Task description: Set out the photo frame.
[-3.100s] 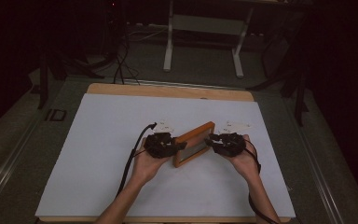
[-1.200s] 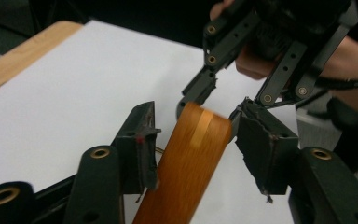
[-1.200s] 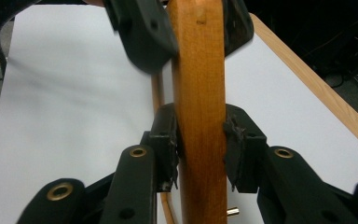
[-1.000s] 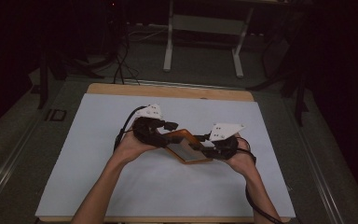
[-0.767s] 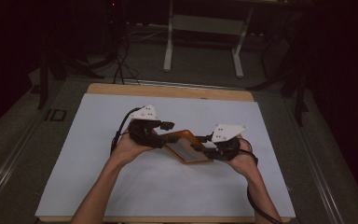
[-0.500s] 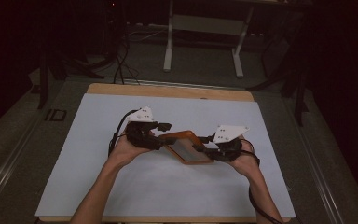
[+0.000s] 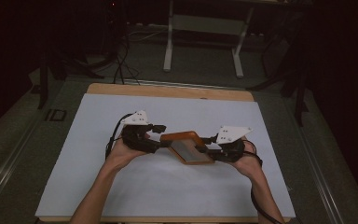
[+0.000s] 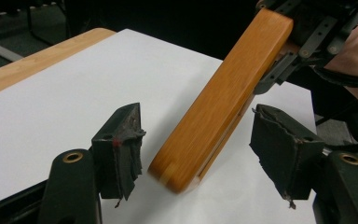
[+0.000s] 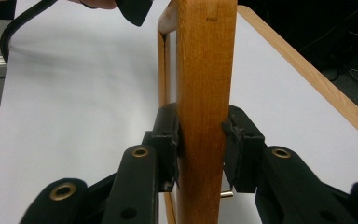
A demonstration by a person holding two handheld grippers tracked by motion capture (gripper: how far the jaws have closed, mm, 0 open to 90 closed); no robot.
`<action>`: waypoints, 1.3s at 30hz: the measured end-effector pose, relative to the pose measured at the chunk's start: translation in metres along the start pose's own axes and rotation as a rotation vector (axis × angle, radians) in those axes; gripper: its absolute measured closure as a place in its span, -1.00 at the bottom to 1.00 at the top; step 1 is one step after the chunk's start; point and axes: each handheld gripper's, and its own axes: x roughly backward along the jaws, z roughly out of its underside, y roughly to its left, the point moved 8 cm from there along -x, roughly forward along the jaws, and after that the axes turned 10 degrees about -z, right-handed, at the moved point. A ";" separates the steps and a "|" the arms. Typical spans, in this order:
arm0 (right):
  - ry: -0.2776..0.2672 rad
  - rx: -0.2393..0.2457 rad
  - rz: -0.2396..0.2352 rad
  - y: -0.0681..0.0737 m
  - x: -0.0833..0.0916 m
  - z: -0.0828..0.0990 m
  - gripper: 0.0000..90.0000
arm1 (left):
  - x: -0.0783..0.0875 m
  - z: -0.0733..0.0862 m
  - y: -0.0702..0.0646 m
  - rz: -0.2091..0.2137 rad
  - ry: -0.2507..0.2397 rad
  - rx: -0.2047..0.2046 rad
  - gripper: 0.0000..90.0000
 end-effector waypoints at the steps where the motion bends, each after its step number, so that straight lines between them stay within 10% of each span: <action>1: -0.001 -0.001 0.000 0.000 0.000 0.001 0.52 | 0.000 0.002 0.001 -0.004 0.001 0.000 -0.21; 26: -0.041 -0.049 0.060 -0.004 0.010 0.014 0.51 | -0.050 0.031 -0.010 -0.040 0.071 0.027 -0.13; 39: -0.039 -0.095 0.100 -0.008 0.014 0.022 0.51 | -0.057 0.029 -0.017 -0.081 0.104 -0.006 0.24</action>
